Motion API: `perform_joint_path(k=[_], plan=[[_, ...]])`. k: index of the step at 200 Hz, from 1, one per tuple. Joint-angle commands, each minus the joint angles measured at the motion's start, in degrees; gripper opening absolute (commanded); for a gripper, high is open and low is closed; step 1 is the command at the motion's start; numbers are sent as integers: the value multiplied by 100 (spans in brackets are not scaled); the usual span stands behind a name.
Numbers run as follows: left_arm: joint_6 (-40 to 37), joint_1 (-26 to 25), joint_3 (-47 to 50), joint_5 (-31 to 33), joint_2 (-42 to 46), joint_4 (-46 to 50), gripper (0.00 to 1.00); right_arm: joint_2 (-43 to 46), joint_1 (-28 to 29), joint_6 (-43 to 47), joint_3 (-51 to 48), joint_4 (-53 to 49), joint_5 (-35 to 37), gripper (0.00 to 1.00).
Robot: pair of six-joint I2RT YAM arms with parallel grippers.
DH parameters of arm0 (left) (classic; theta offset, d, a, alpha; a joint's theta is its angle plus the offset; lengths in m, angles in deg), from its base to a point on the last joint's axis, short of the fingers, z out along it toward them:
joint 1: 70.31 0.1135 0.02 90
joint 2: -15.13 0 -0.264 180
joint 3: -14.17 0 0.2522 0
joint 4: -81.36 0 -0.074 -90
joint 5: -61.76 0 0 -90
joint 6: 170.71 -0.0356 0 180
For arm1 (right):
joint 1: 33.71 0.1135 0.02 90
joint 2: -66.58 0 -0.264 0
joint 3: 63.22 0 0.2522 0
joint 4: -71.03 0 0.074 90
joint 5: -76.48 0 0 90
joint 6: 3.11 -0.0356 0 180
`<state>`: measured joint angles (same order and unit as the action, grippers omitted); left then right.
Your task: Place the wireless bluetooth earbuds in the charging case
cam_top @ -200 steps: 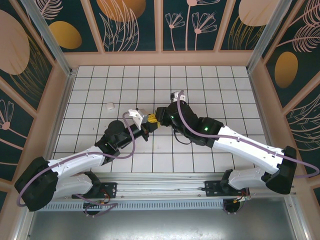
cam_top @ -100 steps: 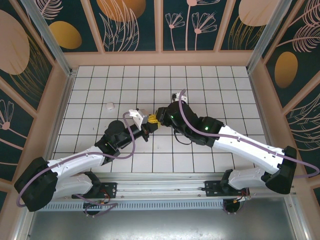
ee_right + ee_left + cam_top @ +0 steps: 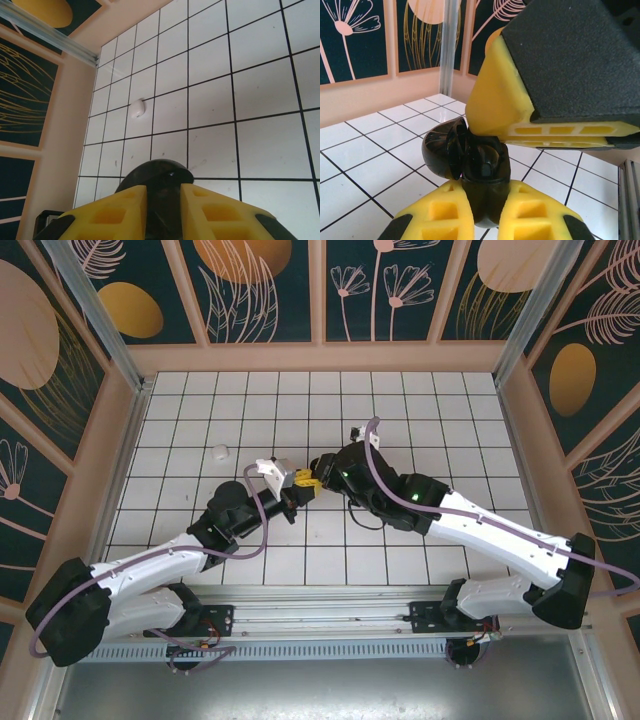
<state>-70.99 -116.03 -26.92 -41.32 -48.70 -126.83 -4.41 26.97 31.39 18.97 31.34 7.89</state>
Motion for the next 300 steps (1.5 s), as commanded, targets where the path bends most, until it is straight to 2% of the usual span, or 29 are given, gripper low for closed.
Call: perform_joint_path(k=[1,86,126,144,172,190,215,234,263,279,300], plan=[[48,3,-36,23,195,-331,0,186,12,-239,64,-434,165,24],[32,5,-35,11,218,-283,0,324,14,-270,51,-370,31,25],[-141,10,-22,-118,347,-169,0,722,-72,253,245,-444,103,28],[-268,12,-18,-379,421,-164,0,837,-407,698,324,-357,-483,29],[-426,16,-103,-1086,477,-146,0,845,-1405,1079,253,-89,-2409,30],[-444,10,-176,-1465,477,-146,0,780,-1750,1222,241,15,-3224,29],[-399,3,-258,-1832,430,-220,0,582,-1832,1429,329,66,-3886,27],[-360,10,-351,-1984,348,-252,0,400,-1832,1510,317,127,-4333,19],[-307,12,-448,-1878,247,-208,0,268,-1815,1561,272,211,-4812,4],[-229,10,-441,-1645,210,-191,0,318,-1788,1620,284,169,-4949,0],[-50,58,-434,-1480,131,-204,0,497,-1767,1666,262,168,-5155,0]])
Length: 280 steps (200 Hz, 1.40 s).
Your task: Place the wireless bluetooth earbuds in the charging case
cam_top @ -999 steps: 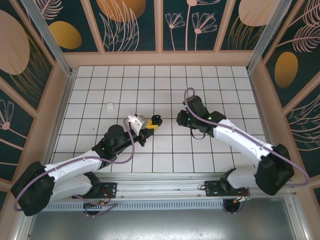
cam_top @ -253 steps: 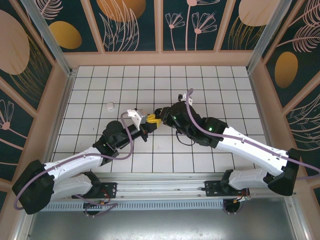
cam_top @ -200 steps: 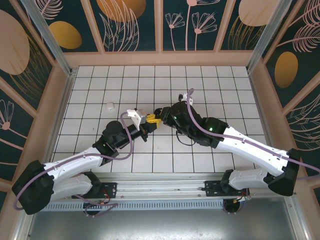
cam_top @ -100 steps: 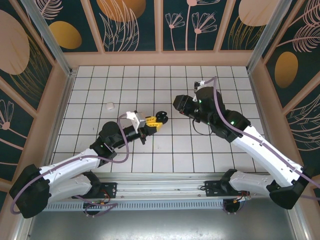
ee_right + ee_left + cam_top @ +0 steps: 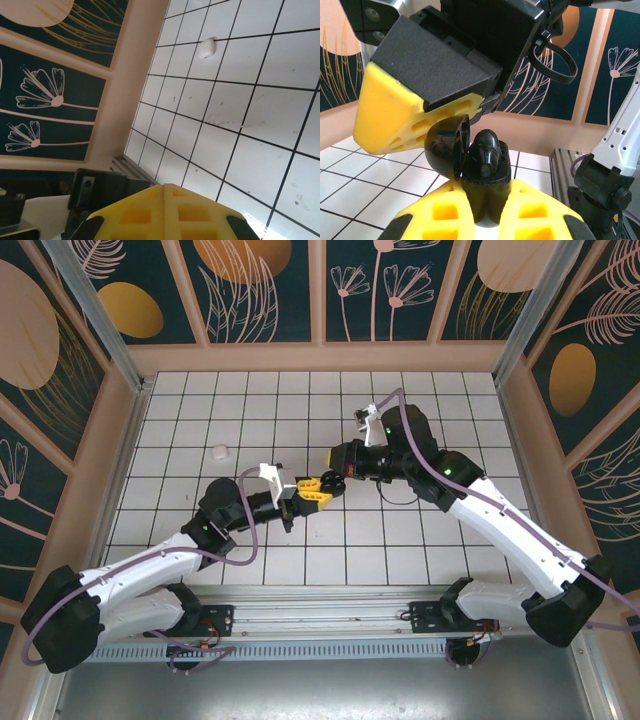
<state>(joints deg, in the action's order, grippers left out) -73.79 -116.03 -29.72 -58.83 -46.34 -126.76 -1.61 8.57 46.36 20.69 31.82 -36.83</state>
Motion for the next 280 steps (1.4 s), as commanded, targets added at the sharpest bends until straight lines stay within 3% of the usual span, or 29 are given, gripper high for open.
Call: perform_joint_path(k=[1,49,122,167,197,240,280], plan=[[248,60,-148,276,-103,-217,0,231,76,173,79,119,-692,0],[1098,507,15,82,-346,-881,0,774,219,229,-232,-210,-599,0],[1402,911,-413,457,-1104,108,0,991,-211,136,-512,-1120,1695,13],[2137,1323,-1386,10,-2561,826,1,953,-700,154,-1124,-689,2084,26],[2139,1470,-2467,-206,-3816,1625,0,820,-1050,337,-1321,-381,2305,36],[2042,1532,-3818,287,-5184,2941,0,631,-1538,634,-1661,250,2573,45],[2052,1530,-4247,584,-5785,3389,3,378,-1975,902,-2089,1079,2733,54]])
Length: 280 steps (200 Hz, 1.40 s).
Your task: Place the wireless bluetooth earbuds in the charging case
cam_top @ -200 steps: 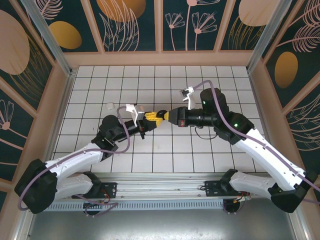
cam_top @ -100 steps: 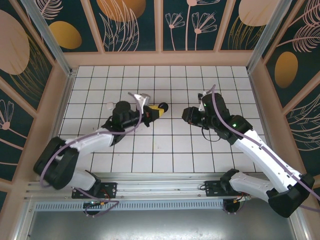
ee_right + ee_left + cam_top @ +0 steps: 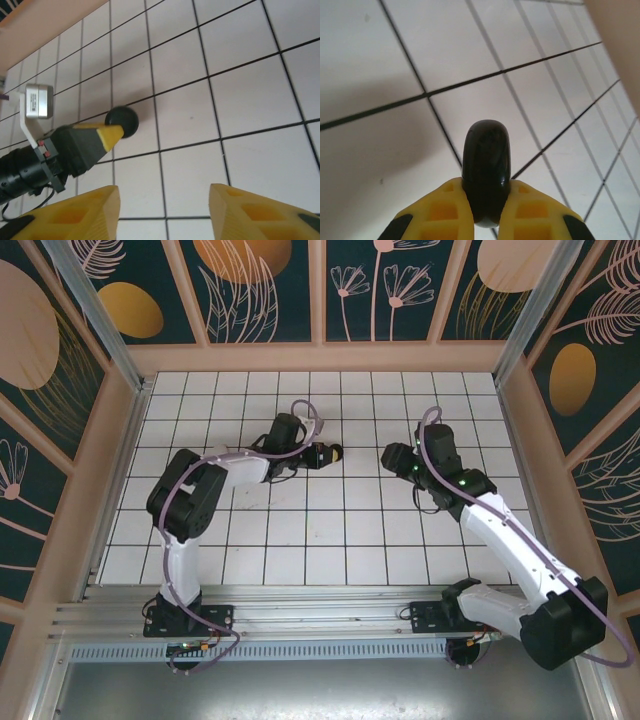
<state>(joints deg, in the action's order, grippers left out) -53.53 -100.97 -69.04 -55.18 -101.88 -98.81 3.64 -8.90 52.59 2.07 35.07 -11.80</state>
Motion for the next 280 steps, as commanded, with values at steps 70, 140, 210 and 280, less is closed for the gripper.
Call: perform_joint_path(k=[70,140,210,280], plan=[[-253,29,-417,749,-334,1029,27,-157,-798,795,-789,1620,282,61],[-1088,36,-796,1870,600,2036,64,729,-1045,1455,-1451,1801,1517,86],[-1861,538,22,3598,2765,1967,99,1682,-1852,2092,-2805,2952,2329,99],[-1865,2090,4304,3965,5369,-1746,99,1192,-1981,3079,-4027,5742,1282,99]])
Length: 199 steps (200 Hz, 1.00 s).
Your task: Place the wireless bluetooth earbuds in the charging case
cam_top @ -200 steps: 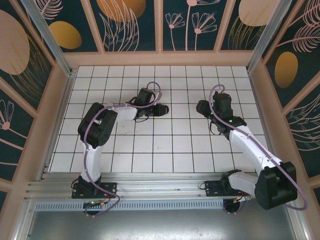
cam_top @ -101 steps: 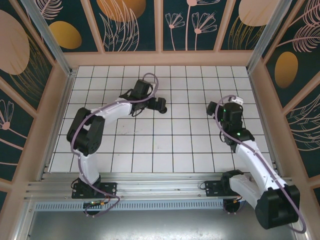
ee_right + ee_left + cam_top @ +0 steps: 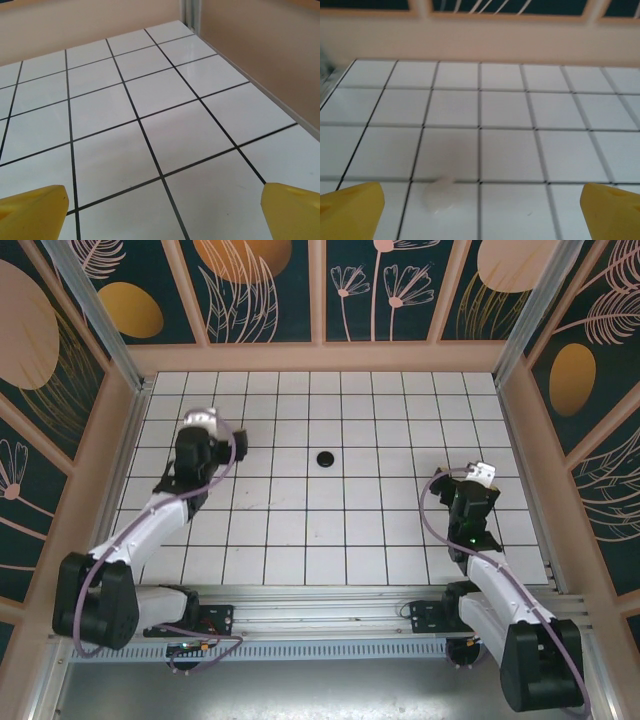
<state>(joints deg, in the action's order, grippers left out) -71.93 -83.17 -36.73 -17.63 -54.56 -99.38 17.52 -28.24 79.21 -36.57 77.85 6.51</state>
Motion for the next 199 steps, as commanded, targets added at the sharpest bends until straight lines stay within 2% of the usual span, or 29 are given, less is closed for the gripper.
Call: perform_joint_path(k=[1,29,43,61,81,121,132,169,193,199], plan=[[-38,324,1128,207,666,-1772,99,-212,-51,430,-159,1483,-569,99],[-556,415,2201,670,937,-3002,99,-640,-60,598,-309,2231,-726,99],[-593,441,2565,941,898,-3542,99,-944,-89,652,-409,2757,-726,99],[-544,482,2967,961,740,-4446,99,-1441,-139,730,-461,3441,-777,99],[-630,555,2891,1074,228,-4535,99,-2065,-150,837,-310,3872,-847,99],[-734,671,3011,358,-433,-5781,99,-2848,-321,847,-147,4470,-970,99],[-858,676,2931,192,-611,-5832,99,-3021,-441,684,-147,4729,-1155,99],[-852,773,2961,159,-1429,-6714,99,-3976,-585,564,-85,5463,-1284,99],[-758,883,2673,59,-1800,-6563,99,-3905,-653,496,-48,5236,-1412,99],[-657,979,2527,-71,-1756,-6193,99,-3924,-655,512,-58,5311,-1414,99]])
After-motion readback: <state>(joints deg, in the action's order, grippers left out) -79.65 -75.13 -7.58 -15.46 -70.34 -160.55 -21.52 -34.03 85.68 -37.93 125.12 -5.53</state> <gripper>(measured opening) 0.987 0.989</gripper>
